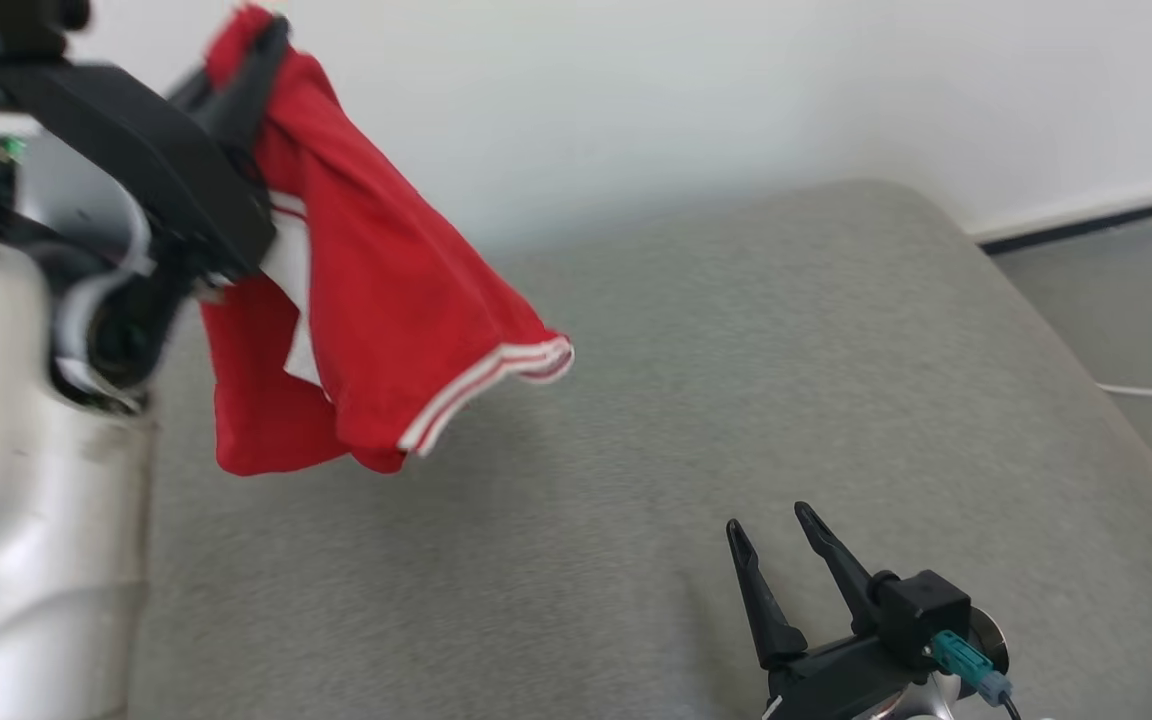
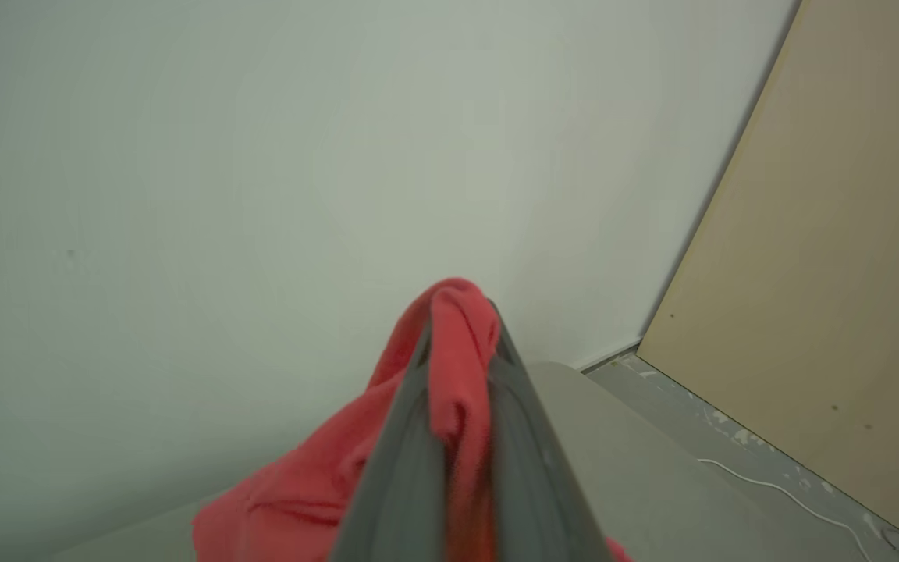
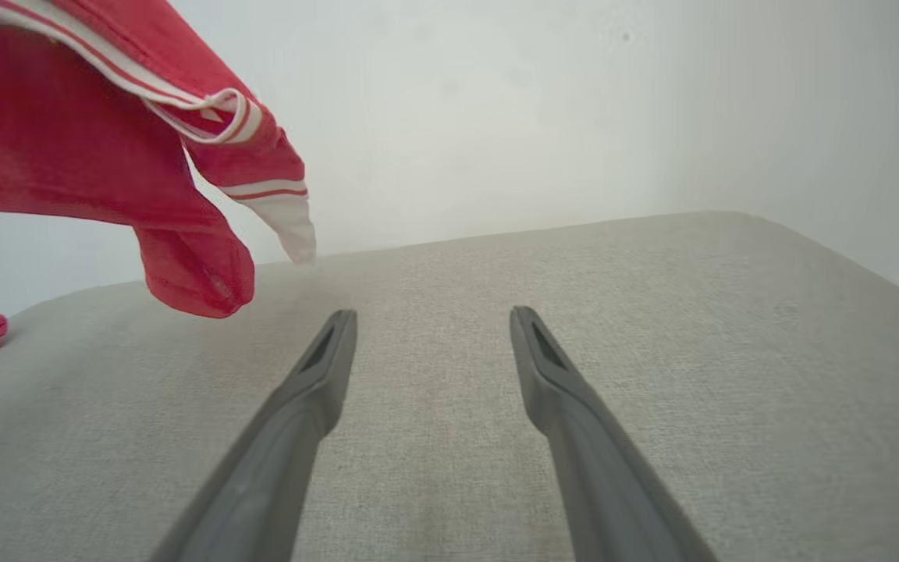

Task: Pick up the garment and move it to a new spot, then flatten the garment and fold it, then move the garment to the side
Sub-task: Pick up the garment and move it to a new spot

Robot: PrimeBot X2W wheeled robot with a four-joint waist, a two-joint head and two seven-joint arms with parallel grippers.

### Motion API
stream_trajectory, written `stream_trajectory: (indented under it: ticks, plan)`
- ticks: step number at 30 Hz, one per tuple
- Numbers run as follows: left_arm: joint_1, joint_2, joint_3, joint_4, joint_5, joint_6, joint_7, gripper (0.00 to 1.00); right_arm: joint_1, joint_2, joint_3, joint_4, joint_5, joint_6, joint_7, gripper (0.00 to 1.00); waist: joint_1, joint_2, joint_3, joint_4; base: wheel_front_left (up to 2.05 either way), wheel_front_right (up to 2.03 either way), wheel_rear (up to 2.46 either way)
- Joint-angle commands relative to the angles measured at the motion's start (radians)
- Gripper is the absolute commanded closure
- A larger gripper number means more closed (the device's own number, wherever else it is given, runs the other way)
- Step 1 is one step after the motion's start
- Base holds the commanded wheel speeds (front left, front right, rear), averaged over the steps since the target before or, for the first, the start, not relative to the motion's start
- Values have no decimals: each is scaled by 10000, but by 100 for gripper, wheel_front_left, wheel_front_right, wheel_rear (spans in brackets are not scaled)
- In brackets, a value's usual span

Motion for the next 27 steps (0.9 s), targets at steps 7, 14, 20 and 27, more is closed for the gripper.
stream_trajectory:
  ticks: [7, 14, 20, 27]
  plan:
    - [1664, -763, -610, 1014, -78, 38, -851, 100, -151, -11, -13, -50, -183, -21, 10, 0, 0, 1, 634, -2537, 0, 0, 0]
    - [2753, -923, -1116, 2582, 745, 374, -1863, 100, -120, -11, 84, -136, -216, -21, 17, 0, 0, 1, 800, -2956, 0, 0, 0]
    - [3361, -1178, -1461, 3738, 1298, 585, -3523, 0, 110, -11, -270, -155, -412, -21, 91, 0, 0, 1, 708, -2650, 0, 0, 0]
    - [4035, -1417, -1316, 3502, 1577, 642, -6815, 0, 532, -14, -1044, -351, -723, -21, 199, 0, 0, 1, 270, -1518, 0, 0, 0]
